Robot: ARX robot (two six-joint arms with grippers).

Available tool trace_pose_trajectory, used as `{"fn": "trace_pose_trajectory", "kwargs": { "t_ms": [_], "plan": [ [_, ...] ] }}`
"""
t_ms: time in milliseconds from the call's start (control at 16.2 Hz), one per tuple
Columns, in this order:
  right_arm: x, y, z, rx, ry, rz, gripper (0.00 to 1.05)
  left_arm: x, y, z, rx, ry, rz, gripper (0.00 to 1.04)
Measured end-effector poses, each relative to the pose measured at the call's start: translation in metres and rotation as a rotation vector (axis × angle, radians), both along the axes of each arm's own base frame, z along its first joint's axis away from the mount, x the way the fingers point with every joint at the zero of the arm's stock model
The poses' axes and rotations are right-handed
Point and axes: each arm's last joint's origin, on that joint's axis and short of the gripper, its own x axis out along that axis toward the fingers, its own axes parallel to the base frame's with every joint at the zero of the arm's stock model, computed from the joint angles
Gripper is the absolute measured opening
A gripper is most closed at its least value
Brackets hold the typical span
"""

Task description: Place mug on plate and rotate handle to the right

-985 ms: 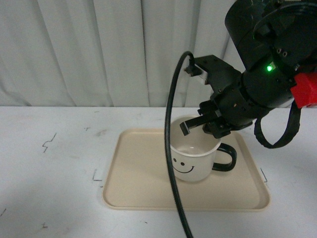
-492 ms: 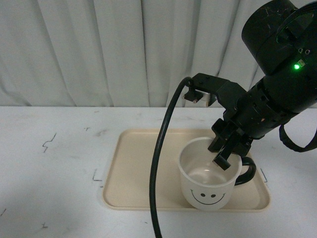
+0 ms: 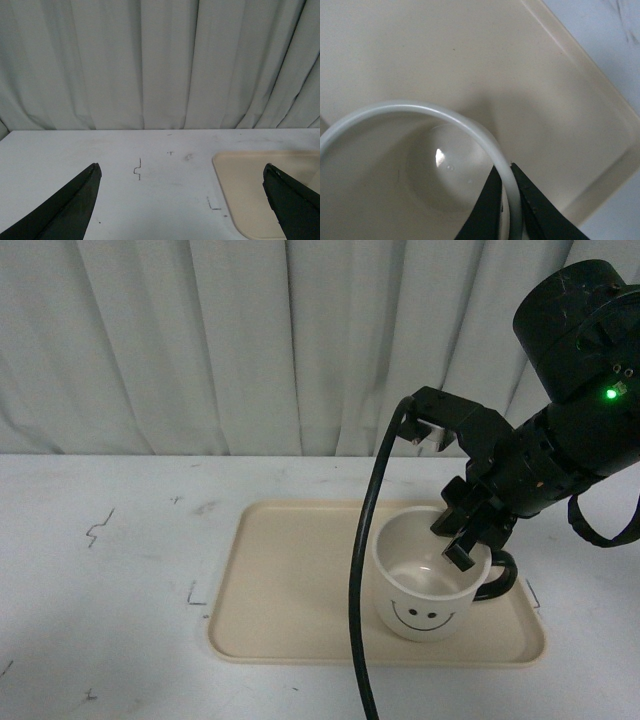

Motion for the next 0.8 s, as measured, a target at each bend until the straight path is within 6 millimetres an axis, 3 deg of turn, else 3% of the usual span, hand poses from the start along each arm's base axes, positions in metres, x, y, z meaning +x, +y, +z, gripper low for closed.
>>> {"fn": "trace_pose_trajectory", "kwargs": {
  "t_ms": [123, 185, 369, 431, 492, 554, 677, 738, 800],
  "plan": [
    [-0.001, -0.003, -0.002, -0.001, -0.006, -0.007, 0.26, 0.0, 0.0, 0.0, 0.0, 0.0, 0.0, 0.98],
    [-0.002, -0.013, 0.005, 0.038, -0.062, -0.022, 0.43, 0.0, 0.0, 0.0, 0.0, 0.0, 0.0, 0.98],
    [-0.02, -0.039, 0.07, 0.231, -0.419, -0.132, 0.75, 0.0, 0.0, 0.0, 0.0, 0.0, 0.0, 0.98],
    [-0.026, -0.039, 0.094, 0.306, -0.527, -0.149, 0.88, 0.0, 0.0, 0.0, 0.0, 0.0, 0.0, 0.98],
    [-0.025, -0.036, 0.102, 0.348, -0.59, -0.179, 0.96, 0.0, 0.0, 0.0, 0.0, -0.002, -0.001, 0.98],
    [-0.029, -0.033, 0.094, 0.354, -0.729, -0.332, 0.89, 0.0, 0.0, 0.0, 0.0, -0.001, 0.0, 0.98],
    [-0.067, -0.051, 0.05, 0.375, -0.77, -0.667, 0.67, 0.0, 0.0, 0.0, 0.0, 0.0, 0.002, 0.98],
    [-0.084, -0.065, 0.048, 0.413, -0.811, -0.745, 0.56, 0.0, 0.0, 0.0, 0.0, 0.0, 0.002, 0.98],
    [-0.106, -0.077, 0.067, 0.486, -0.905, -0.779, 0.41, 0.0, 0.0, 0.0, 0.0, 0.0, 0.0, 0.98]
  ]
}}
